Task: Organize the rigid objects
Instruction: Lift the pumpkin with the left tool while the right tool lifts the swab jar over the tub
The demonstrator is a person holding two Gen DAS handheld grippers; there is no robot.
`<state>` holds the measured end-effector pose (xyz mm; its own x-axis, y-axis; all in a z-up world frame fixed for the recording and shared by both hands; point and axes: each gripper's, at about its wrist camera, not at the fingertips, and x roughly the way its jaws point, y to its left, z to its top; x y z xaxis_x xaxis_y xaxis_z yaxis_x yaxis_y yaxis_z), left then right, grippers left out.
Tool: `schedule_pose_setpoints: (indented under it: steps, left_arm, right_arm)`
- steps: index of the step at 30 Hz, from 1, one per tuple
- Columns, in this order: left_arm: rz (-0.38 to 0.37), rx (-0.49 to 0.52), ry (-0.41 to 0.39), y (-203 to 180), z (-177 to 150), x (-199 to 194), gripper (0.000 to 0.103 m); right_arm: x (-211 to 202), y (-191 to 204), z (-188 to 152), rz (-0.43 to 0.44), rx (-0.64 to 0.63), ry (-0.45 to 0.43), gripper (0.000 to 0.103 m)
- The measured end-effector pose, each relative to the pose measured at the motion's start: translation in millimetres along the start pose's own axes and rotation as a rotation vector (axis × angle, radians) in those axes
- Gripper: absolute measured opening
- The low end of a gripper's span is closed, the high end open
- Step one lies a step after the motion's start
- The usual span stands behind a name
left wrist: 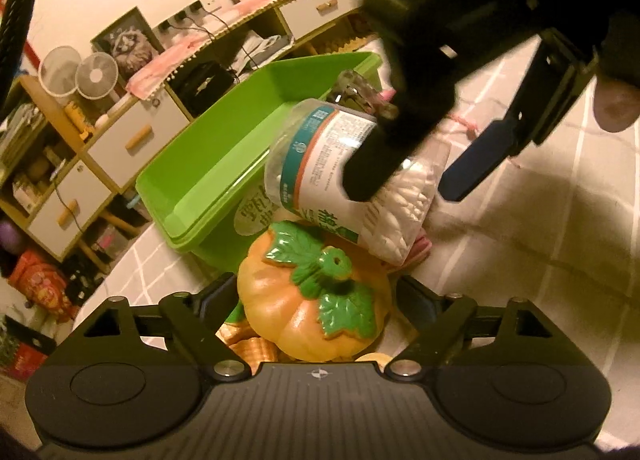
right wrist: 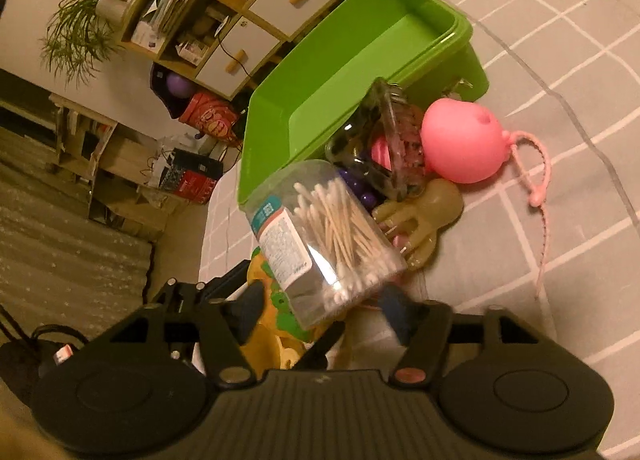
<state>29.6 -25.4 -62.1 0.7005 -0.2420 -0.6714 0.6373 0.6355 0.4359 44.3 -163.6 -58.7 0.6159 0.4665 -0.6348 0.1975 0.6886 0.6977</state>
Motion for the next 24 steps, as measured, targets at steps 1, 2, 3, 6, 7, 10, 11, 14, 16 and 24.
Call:
schedule_pose_setpoints:
  steps: [1,2,3,6,7,10,11,14,16,24]
  left_arm:
    - [0.008,0.011,0.007,-1.9,-0.3,1.3,0.088]
    - [0.013,0.017,0.012,-2.7,-0.8,2.9,0.088]
    - [0.018,0.020,0.019,-3.5,-1.2,4.6,0.088]
    - [0.024,0.014,0.029,-3.7,-1.6,7.6,0.088]
    - [0.027,0.012,0.029,-3.5,-2.0,7.8,0.087]
    - [0.030,0.010,0.027,-4.2,-1.7,7.1,0.086]
    - [0.031,0.011,0.026,-4.3,-2.4,6.6,0.086]
    - [0.037,0.008,0.017,-5.5,-4.3,5.1,0.086]
    - [0.037,-0.002,0.012,-4.9,-5.5,3.2,0.086]
    - [0.022,-0.058,0.006,1.7,-6.5,-7.2,0.086]
  right_arm:
    - [0.8,0.2,-0.8,-0.007,-0.009,-0.002,0.042]
    - [2.9,1.5,-0.7,-0.015,-0.021,0.000,0.042]
    - [5.7,3.0,-0.6,-0.027,-0.035,0.002,0.042]
    - [9.6,4.0,-3.8,-0.063,-0.065,-0.004,0.042]
    - [11.0,4.6,-4.3,-0.064,-0.076,-0.007,0.042]
    - [13.2,6.6,-4.0,-0.069,-0.102,-0.022,0.042]
    - [13.1,7.9,-4.9,-0.070,-0.117,-0.032,0.042]
    - [11.3,11.6,-7.6,-0.052,-0.151,-0.044,0.021]
    - [8.7,13.4,-7.6,-0.042,-0.151,-0.045,0.015]
    - [0.6,15.1,-1.3,-0.038,-0.119,-0.024,0.011]
